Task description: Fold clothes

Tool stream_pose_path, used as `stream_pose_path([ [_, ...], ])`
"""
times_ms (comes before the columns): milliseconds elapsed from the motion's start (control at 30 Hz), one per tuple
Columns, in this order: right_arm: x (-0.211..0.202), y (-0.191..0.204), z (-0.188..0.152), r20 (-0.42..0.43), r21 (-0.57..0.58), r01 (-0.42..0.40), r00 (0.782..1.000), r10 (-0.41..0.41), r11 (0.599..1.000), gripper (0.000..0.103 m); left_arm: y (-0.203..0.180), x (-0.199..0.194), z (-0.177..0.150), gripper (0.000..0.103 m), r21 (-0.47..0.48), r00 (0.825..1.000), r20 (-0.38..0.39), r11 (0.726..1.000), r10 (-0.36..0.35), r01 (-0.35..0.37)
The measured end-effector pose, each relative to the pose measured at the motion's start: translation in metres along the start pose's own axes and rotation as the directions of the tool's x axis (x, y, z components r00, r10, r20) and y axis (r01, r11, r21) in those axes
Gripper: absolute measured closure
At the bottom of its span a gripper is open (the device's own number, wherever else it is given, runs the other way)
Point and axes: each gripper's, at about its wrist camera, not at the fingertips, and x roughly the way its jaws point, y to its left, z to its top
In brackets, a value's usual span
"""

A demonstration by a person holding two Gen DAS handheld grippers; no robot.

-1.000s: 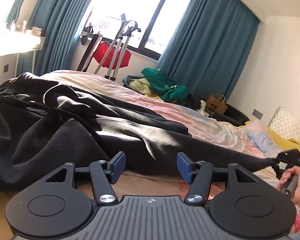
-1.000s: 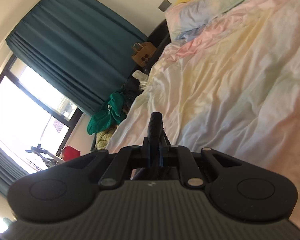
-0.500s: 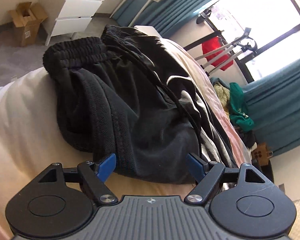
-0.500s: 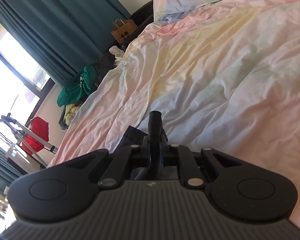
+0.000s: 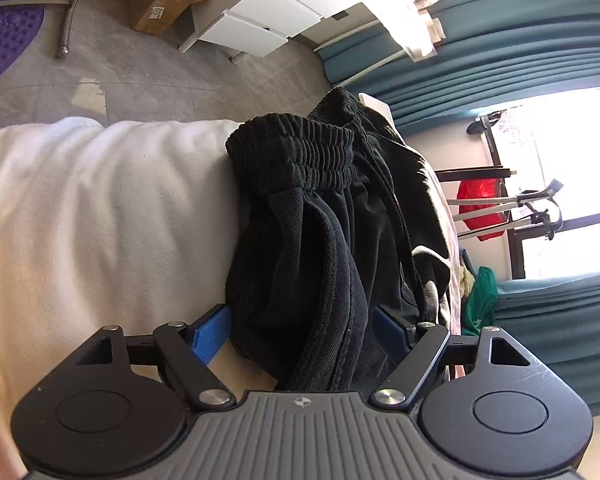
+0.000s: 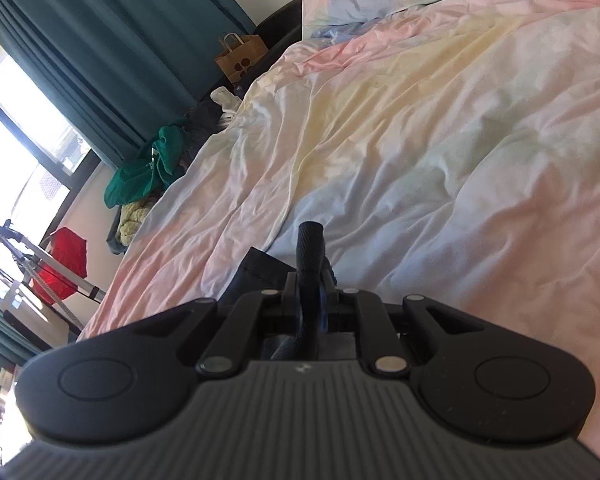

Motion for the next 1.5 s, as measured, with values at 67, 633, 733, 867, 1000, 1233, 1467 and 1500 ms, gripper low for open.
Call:
stream_pose_path([
  [67, 0.000, 0.000, 0.000, -0.002, 0.008, 0.007, 1.000, -0.007, 1.000, 0.090, 0.003, 0.001, 0.003, 0.024, -0.017, 1.000, -0.007, 1.000, -0.006, 0.006],
  [633, -0.020, -0.021, -0.001, -0.018, 0.242, 0.121, 0.993, -0.120, 0.963, 0.034, 0.004, 0.023, 0.010, 0.029, -0.020, 0.991, 0.003, 0.991, -0.132, 0.132],
  [733, -0.027, -0.026, -0.007, -0.077, 0.260, 0.104, 0.993, -0.086, 0.960, 0.034, -0.004, 0.022, 0.008, 0.038, 0.019, 0.993, 0.056, 0.994, -0.107, 0.106],
  [867, -0.034, -0.033, -0.022, -0.170, 0.298, 0.051, 0.986, 0.000, 0.953, 0.034, -0.017, 0.028, 0.006, 0.038, 0.103, 0.994, 0.048, 0.990, -0.097, 0.092],
  [1000, -0.018, -0.029, -0.030, -0.236, 0.312, 0.021, 0.970, 0.056, 0.950, 0.034, -0.022, 0.039, 0.009, 0.038, 0.111, 0.996, 0.050, 0.992, -0.071, 0.065],
  [1233, 0.008, -0.012, -0.032, -0.222, 0.274, 0.018, 0.974, 0.045, 0.962, 0.043, -0.033, 0.043, 0.013, 0.054, 0.148, 0.995, 0.036, 0.985, -0.094, 0.087],
  [1467, 0.028, 0.006, -0.030, -0.194, 0.145, 0.070, 0.980, -0.041, 0.987, 0.088, -0.040, 0.045, 0.012, 0.079, 0.210, 0.997, 0.047, 0.977, -0.054, 0.042],
  [1500, 0.027, 0.005, -0.029, -0.185, 0.149, 0.060, 0.982, -0.032, 0.987, 0.090, -0.041, 0.046, 0.013, 0.080, 0.225, 0.998, 0.040, 0.974, -0.044, 0.034],
])
